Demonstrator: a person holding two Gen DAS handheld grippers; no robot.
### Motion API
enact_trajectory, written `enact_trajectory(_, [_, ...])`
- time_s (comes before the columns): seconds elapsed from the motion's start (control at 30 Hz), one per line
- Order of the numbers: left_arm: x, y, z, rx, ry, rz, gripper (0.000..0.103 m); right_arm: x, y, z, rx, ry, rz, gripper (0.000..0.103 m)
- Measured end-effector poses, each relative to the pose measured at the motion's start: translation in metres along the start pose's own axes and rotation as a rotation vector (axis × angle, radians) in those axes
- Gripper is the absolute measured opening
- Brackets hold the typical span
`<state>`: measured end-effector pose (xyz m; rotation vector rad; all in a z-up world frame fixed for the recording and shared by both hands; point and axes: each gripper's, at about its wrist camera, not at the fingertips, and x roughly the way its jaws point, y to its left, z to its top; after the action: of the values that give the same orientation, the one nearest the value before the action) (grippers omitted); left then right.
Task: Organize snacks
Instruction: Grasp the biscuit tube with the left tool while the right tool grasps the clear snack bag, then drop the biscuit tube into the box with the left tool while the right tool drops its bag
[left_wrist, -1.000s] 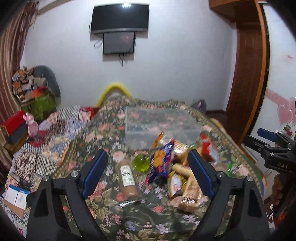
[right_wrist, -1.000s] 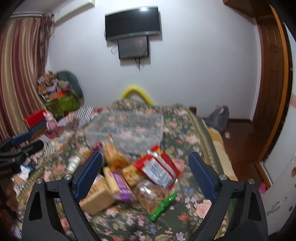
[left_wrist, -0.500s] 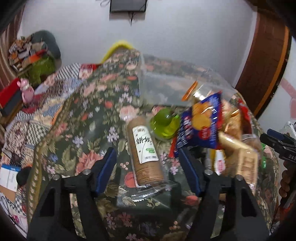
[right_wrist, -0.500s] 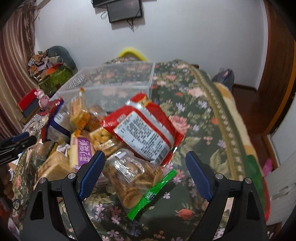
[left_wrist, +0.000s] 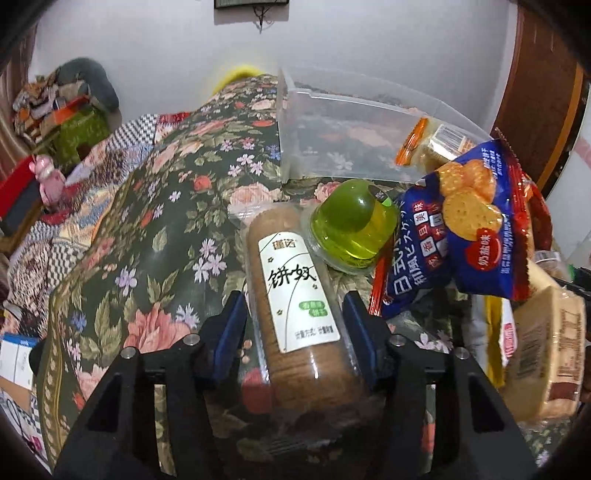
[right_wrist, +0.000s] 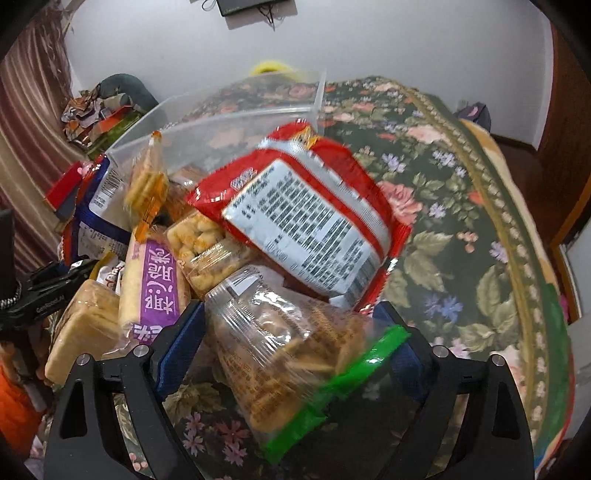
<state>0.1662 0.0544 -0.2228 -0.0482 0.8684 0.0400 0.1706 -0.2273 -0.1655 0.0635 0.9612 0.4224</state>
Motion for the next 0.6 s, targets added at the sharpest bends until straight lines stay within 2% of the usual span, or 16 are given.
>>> enact_trajectory(0.17, [0.000,-0.001,0.000,0.023,-0.023,0.032,0.040,0.002,-0.002,-0.002,0.035,0.004,0.052,0.078])
enact_trajectory(0.23, [-0.001,0.000,0.001,0.018,-0.021,0.031,0.039,-0.001,-0.002,-0.004,0.033,-0.003,0.054,0.070])
enact_trajectory(0.3, [-0.004,0.002,0.001,0.014,-0.018,0.030,0.039,-0.004,-0.003,-0.006,0.036,-0.004,0.061,0.067])
enact_trajectory(0.6, [-0.031,0.014,0.002,-0.017,-0.042,0.029,0.034,-0.030,-0.002,-0.005,0.016,-0.048,0.018,0.051])
